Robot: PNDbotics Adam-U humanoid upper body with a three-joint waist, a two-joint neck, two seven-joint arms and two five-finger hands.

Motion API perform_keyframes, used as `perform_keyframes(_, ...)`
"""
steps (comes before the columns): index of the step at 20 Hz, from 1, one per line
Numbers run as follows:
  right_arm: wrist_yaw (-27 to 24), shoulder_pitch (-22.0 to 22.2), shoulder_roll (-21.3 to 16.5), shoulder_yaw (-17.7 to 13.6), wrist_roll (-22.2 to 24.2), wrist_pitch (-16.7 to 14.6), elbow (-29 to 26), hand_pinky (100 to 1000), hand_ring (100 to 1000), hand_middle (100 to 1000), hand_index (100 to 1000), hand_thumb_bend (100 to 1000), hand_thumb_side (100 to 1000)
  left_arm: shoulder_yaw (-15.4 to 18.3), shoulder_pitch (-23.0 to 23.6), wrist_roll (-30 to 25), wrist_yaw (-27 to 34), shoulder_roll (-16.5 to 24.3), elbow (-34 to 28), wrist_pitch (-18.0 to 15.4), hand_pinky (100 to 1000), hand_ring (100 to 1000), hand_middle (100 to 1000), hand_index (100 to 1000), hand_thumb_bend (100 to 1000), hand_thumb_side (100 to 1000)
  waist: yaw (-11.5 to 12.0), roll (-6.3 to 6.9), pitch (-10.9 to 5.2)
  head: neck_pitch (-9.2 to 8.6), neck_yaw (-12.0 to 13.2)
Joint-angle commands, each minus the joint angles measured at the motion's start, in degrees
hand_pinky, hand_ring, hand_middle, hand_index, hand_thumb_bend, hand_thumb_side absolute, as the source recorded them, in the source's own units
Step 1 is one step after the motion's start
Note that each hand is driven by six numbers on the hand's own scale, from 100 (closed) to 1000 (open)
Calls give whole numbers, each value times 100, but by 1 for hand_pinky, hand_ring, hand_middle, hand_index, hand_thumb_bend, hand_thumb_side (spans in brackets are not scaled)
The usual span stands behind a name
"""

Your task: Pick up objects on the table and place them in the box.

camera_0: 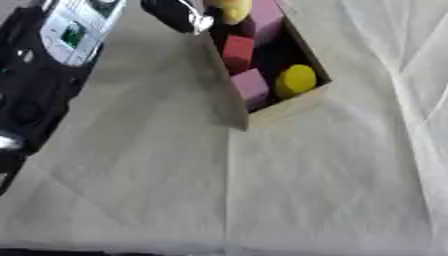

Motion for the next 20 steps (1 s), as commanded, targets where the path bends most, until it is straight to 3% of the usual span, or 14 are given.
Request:
perform_keyframes(1, -68, -158, -121, -6, 45, -3, -94, 879, 717, 748, 841, 100, 781, -10, -208, 170, -200, -182, 267, -132, 731, 727, 654, 669, 100, 188, -67, 74, 7, -93, 56)
perform_keyframes(4, -102, -273, -87, 28, 86, -7, -94, 880, 717, 747, 841, 100, 781, 5, -253, 355, -636, -361, 626, -274, 738, 734, 665, 677, 100, 174, -164, 95, 64, -149, 99)
perform_keyframes(9, -122, -341, -69, 39, 113, -29, -94, 880, 717, 747, 841, 100, 780, 117, -217, 696, -1377, -541, 1179, -426, 751, 749, 688, 713, 237, 181, -211, 124, 100, -143, 95)
perform_keyframes(11, -126, -346, -66, 33, 108, -29, -94, 879, 717, 748, 841, 100, 779, 136, -187, 732, -1540, -566, 1327, -508, 797, 809, 762, 844, 364, 313, -214, 132, 101, -132, 78)
perform_keyframes(13, -120, -339, -69, 25, 98, -30, -94, 879, 717, 748, 841, 100, 778, 159, -159, 680, -1577, -568, 1390, -591, 807, 823, 776, 892, 459, 471, -209, 138, 93, -109, 60)
perform_keyframes(15, -116, -328, -70, 19, 87, -27, -94, 879, 717, 747, 840, 100, 779, 182, -138, 629, -1529, -543, 1378, -652, 819, 843, 797, 917, 505, 558, -199, 140, 81, -91, 48)
perform_keyframes(20, -117, -281, -76, 13, 68, -18, -94, 878, 716, 747, 840, 100, 778, 195, -76, 544, -1426, -463, 1220, -730, 818, 847, 800, 922, 519, 589, -157, 130, 27, -47, 20)
